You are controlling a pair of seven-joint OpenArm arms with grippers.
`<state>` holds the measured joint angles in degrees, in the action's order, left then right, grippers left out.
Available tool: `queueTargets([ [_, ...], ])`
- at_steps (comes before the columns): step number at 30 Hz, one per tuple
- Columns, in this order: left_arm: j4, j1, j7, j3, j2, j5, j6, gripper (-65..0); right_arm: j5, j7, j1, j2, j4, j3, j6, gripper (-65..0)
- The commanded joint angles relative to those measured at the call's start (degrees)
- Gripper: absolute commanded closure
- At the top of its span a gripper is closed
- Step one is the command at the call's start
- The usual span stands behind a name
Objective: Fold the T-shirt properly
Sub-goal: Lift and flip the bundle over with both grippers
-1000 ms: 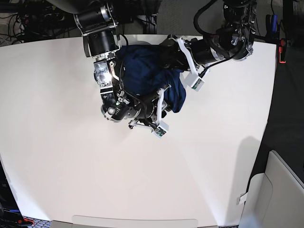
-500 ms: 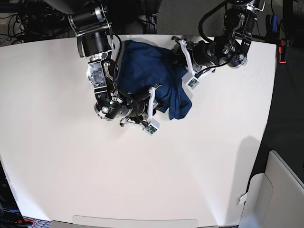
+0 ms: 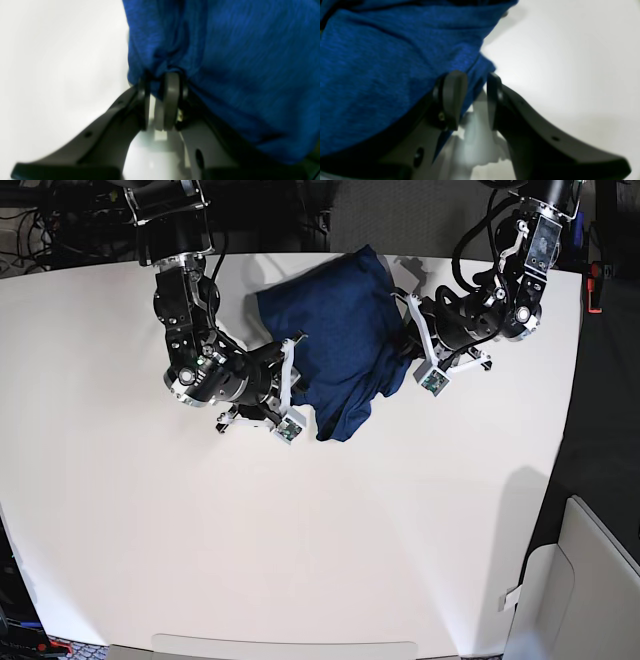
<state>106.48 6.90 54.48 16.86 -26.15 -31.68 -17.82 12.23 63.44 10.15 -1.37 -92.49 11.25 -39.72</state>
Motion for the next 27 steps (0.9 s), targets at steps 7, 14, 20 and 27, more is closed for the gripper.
queueTargets([
  [7, 11.02, 3.61, -1.34, -7.76, 1.93, -0.63, -0.15, -7.7, 12.34, -0.71, 0.00, 0.27, -3.12, -5.31, -0.28, -18.6],
  [14, 9.44, 5.02, -1.25, -0.38, 2.37, -4.05, -0.24, -7.9, 15.16, -0.80, 2.11, 0.88, 0.58, -3.99, -0.28, -18.6],
  [20, -2.17, -1.58, -3.36, 1.73, 3.69, -3.79, -0.15, -7.7, 14.72, -2.82, 5.98, 3.61, 5.85, -2.50, -0.28, -18.6],
  [27, 1.96, -0.43, -3.18, -7.68, 3.51, -3.79, -0.15, -7.7, 18.85, -0.98, 3.17, 3.43, 0.49, -1.44, -0.28, -18.6],
])
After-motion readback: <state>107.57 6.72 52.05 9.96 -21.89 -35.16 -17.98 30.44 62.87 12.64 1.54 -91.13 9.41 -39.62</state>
